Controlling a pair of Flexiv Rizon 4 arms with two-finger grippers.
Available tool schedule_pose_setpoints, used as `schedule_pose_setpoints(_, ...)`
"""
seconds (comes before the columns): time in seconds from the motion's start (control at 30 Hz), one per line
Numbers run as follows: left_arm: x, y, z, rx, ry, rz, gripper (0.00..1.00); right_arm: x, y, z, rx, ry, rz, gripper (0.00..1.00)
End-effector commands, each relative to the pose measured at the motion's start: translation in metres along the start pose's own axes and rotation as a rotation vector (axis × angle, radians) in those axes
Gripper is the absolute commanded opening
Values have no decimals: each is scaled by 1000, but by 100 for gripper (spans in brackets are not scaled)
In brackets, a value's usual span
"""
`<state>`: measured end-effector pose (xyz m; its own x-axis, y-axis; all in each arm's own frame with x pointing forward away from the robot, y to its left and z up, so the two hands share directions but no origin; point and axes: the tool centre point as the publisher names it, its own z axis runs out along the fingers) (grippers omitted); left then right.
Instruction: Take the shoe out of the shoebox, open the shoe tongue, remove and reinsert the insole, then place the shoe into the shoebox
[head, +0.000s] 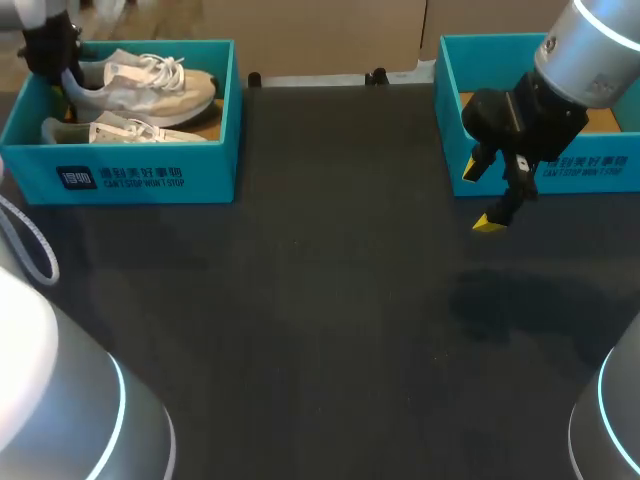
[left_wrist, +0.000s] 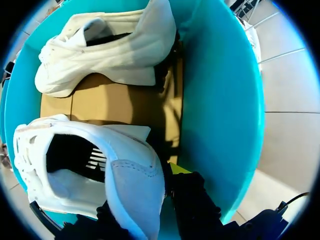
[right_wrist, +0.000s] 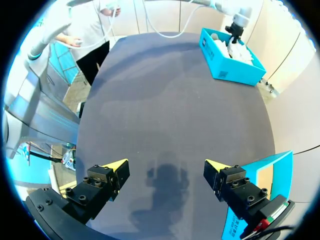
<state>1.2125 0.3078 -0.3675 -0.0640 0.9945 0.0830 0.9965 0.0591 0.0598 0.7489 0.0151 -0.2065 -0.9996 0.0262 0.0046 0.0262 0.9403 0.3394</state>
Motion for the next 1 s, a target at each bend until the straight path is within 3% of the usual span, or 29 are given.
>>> schedule_pose_setpoints(0.03,1,11,9,17,7,-2,0,0,0,1,2,-1,0,100)
schedule_pose_setpoints(0.43,1,11,27,64,44,-2,0,0,0,1,2,-1,0,100)
schedule_pose_setpoints(0.47,0,11,27,69,44,-1,7,0,0,1,2,-1,0,100)
schedule_pose_setpoints(0.57,-1,9,26,85,39,10,45,0,0,1,2,-1,0,100)
schedule_pose_setpoints(0.6,-1,9,25,83,39,10,49,0,0,1,2,-1,0,100)
schedule_pose_setpoints(0.63,-1,8,24,82,39,9,69,0,0,1,2,-1,0,100)
schedule_pose_setpoints(0.7,-1,7,20,83,37,11,94,0,0,1,2,-1,0,100)
schedule_pose_setpoints(0.73,0,6,18,86,30,14,100,0,0,1,2,-1,0,100)
schedule_pose_setpoints(1.0,-5,-2,-3,90,-5,29,100,0,0,1,2,-1,0,100)
